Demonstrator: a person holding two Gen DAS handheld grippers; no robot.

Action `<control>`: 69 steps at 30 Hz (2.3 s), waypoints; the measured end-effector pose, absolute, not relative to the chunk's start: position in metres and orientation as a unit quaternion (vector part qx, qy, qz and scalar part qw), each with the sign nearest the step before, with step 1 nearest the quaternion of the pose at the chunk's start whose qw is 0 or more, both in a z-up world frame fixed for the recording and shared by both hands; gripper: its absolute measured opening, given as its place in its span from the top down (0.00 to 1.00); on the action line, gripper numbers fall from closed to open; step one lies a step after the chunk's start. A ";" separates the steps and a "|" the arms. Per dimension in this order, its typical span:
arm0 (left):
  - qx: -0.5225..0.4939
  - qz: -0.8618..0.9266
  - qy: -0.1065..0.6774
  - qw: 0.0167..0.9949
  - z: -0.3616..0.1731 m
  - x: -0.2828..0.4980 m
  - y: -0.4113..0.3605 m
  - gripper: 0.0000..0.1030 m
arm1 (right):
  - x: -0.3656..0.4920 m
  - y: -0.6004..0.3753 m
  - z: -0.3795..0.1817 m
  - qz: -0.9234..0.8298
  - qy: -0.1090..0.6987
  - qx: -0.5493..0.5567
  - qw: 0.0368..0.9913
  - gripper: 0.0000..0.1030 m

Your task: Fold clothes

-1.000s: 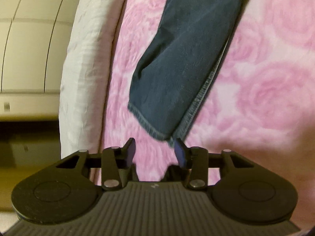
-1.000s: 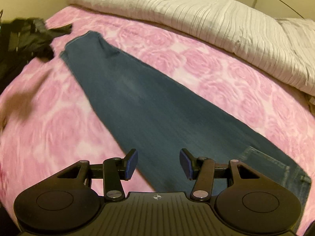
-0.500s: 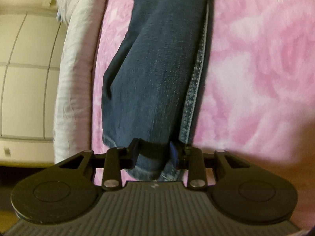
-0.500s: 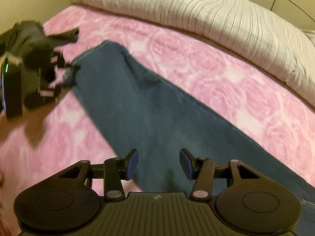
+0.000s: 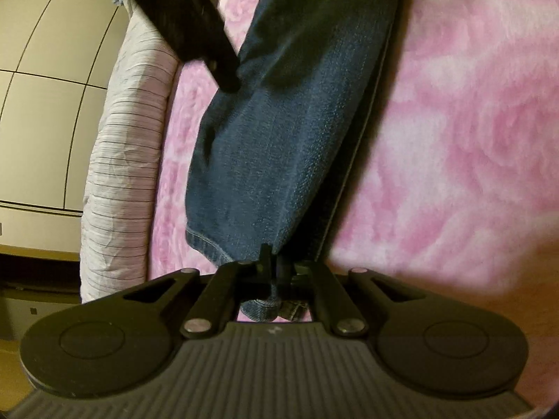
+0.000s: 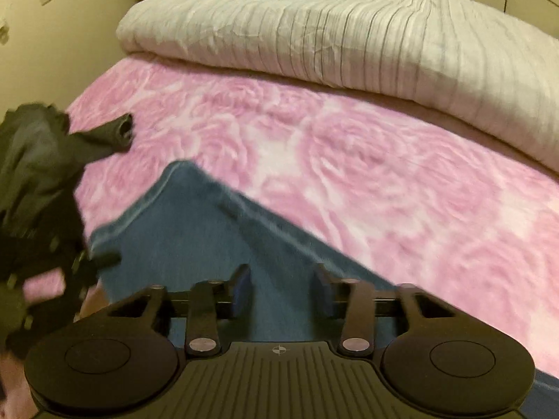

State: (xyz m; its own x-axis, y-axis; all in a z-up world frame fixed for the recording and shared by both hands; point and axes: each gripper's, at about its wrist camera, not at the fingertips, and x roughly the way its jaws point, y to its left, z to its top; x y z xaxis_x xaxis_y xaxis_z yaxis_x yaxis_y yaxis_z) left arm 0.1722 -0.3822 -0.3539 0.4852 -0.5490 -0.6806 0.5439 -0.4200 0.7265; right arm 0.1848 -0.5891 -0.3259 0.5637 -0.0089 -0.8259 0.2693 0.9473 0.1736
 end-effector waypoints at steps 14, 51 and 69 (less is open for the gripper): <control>0.557 -0.516 0.138 0.636 -0.312 0.190 -0.390 0.82 | 0.153 -0.606 -0.320 -0.142 0.426 0.219 0.866 0.74; 0.578 -0.717 -0.136 0.365 -0.325 -0.176 -0.519 0.45 | -0.324 -0.584 -0.291 -0.473 0.378 0.270 0.749 0.47; 0.518 -0.764 0.069 0.378 -0.286 -0.160 -0.609 0.93 | -0.326 -0.591 -0.308 -0.464 0.374 0.308 0.742 0.33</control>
